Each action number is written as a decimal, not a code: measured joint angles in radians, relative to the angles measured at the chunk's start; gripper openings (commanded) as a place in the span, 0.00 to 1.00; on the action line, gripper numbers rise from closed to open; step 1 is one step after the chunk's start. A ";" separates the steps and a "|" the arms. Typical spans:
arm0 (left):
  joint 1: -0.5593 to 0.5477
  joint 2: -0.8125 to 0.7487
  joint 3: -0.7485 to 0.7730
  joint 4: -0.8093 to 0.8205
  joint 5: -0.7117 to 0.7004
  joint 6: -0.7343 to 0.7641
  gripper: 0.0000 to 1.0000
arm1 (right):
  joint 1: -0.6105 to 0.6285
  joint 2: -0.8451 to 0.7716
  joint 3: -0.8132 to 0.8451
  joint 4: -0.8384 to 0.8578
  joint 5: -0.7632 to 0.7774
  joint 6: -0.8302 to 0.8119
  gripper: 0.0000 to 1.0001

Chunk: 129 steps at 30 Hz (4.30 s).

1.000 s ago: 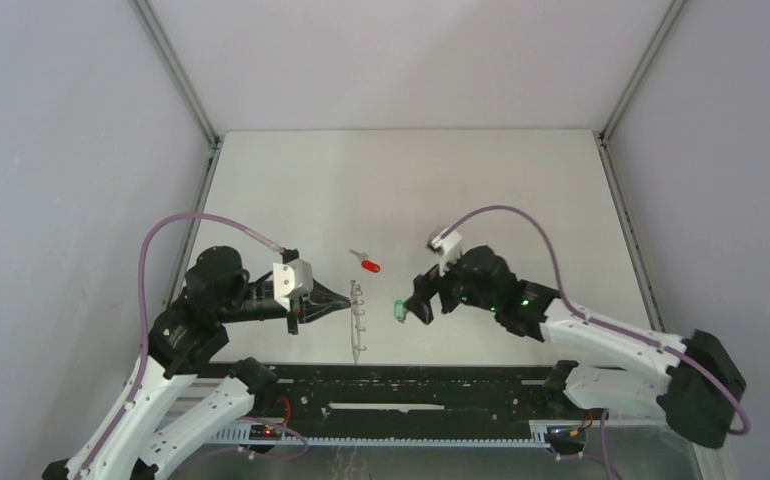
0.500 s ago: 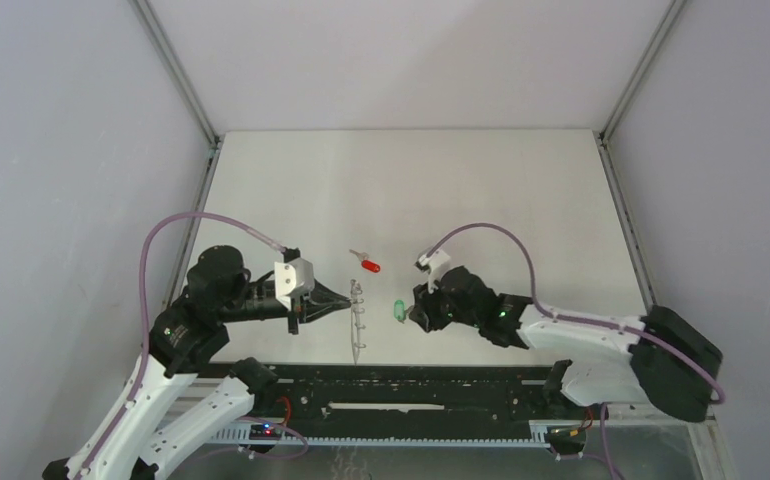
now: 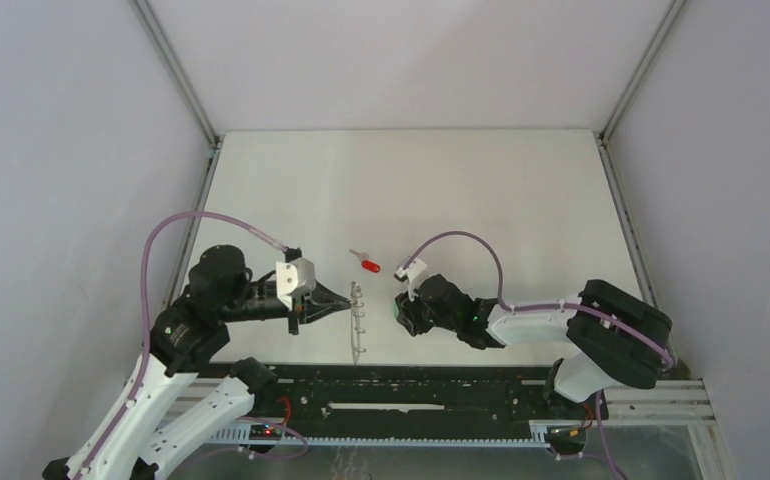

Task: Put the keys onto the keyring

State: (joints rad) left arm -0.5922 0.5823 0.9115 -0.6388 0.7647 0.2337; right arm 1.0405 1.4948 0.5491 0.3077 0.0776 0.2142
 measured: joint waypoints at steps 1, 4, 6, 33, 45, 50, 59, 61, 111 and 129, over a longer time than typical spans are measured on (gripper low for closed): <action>0.000 0.000 0.000 0.000 0.000 0.000 0.00 | -0.001 0.007 0.001 0.010 0.000 -0.003 0.48; 0.000 0.000 0.000 0.000 0.000 -0.001 0.00 | -0.004 0.025 0.002 0.027 0.000 -0.009 0.47; 0.000 0.000 0.000 0.000 -0.001 -0.001 0.00 | -0.005 0.031 0.002 0.031 0.000 -0.012 0.46; 0.000 0.000 0.000 -0.002 -0.021 0.000 0.00 | -0.022 0.074 0.034 0.029 -0.043 -0.030 0.00; 0.000 0.000 0.000 -0.009 -0.040 0.000 0.00 | -0.014 -0.219 0.035 -0.144 -0.169 -0.055 0.00; 0.000 0.000 -0.001 -0.008 -0.047 -0.001 0.00 | 0.037 -0.391 0.035 -0.177 -0.245 -0.077 0.00; 0.000 -0.002 -0.039 -0.008 -0.055 0.003 0.00 | 0.071 -0.528 0.112 -0.223 -0.355 -0.078 0.00; 0.000 -0.002 -0.043 -0.008 -0.055 0.003 0.00 | 0.075 -0.528 0.147 -0.228 -0.360 -0.078 0.00; 0.000 -0.029 -0.044 0.010 -0.062 0.001 0.00 | -0.044 -0.056 0.050 -0.193 0.005 0.079 0.35; 0.000 -0.026 -0.044 0.016 -0.062 -0.001 0.00 | -0.052 -0.024 0.035 -0.181 0.023 0.076 0.00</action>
State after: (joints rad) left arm -0.5922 0.5564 0.8677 -0.6228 0.7025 0.2325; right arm 0.9882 1.4708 0.5842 0.1265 0.1009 0.2905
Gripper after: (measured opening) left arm 0.008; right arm 0.014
